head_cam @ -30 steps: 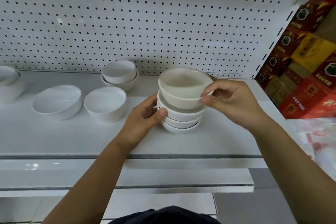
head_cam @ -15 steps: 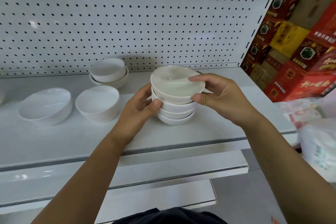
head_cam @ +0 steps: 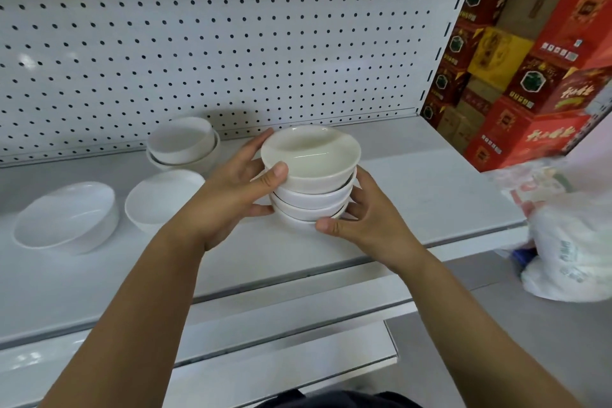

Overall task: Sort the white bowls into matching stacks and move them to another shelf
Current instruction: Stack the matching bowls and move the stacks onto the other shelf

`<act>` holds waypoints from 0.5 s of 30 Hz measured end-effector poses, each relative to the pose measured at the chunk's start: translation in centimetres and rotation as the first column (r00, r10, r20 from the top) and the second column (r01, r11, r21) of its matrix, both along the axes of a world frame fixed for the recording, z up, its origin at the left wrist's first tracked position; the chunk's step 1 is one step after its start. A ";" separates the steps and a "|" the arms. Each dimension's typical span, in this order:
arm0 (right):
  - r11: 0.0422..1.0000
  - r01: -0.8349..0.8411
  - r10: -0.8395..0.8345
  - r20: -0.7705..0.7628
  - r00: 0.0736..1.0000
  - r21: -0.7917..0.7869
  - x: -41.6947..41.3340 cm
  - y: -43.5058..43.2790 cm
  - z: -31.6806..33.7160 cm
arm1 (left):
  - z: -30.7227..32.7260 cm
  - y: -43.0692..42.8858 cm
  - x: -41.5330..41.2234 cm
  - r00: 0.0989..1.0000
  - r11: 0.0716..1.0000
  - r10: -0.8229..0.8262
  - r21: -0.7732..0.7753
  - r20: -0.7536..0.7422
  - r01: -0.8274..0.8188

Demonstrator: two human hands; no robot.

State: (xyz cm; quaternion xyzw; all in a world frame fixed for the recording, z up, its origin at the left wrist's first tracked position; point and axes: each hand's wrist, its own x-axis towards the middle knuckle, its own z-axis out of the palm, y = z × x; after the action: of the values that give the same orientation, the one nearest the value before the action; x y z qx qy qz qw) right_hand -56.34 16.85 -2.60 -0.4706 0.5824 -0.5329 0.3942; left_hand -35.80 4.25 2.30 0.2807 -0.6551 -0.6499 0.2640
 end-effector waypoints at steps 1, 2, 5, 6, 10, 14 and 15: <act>1.000 0.021 -0.021 0.004 1.000 -0.013 0.1 0.0 0.0 | 0.0 0.1 0.0 1.000 1.000 0.012 -0.008 -0.006 -0.012; 0.999 0.039 -0.039 0.010 0.999 -0.024 0.2 -0.1 0.0 | -0.1 0.1 0.0 1.000 1.000 0.019 -0.018 -0.011 -0.019; 0.997 0.067 -0.066 0.014 0.998 -0.043 0.1 0.1 0.0 | -0.1 0.4 -0.2 1.000 0.999 0.026 -0.042 -0.015 -0.026; 0.996 0.075 -0.075 0.008 0.997 -0.047 0.1 0.3 0.1 | 0.0 0.5 -0.3 0.999 0.998 0.028 -0.050 -0.015 -0.029; 0.990 0.131 -0.132 -0.022 0.991 -0.048 -1.0 1.8 0.7 | 0.5 1.6 -2.1 1.000 0.996 0.019 -0.090 -0.011 -0.020; 0.980 0.185 -0.189 -0.049 0.981 -0.073 -3.6 4.2 2.1 | 1.7 3.1 -5.7 0.999 0.995 0.013 -0.102 -0.037 -0.017; 0.977 0.198 -0.203 -0.052 0.978 -0.078 -4.5 4.9 2.5 | 2.0 3.6 -6.8 0.999 0.995 0.006 -0.098 -0.050 -0.011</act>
State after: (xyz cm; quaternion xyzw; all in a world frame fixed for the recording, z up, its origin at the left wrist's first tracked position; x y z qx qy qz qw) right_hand -60.85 21.77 -0.06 -0.4392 0.6188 -0.5763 0.3035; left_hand -42.56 7.86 4.28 0.2539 -0.6782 -0.6225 0.2966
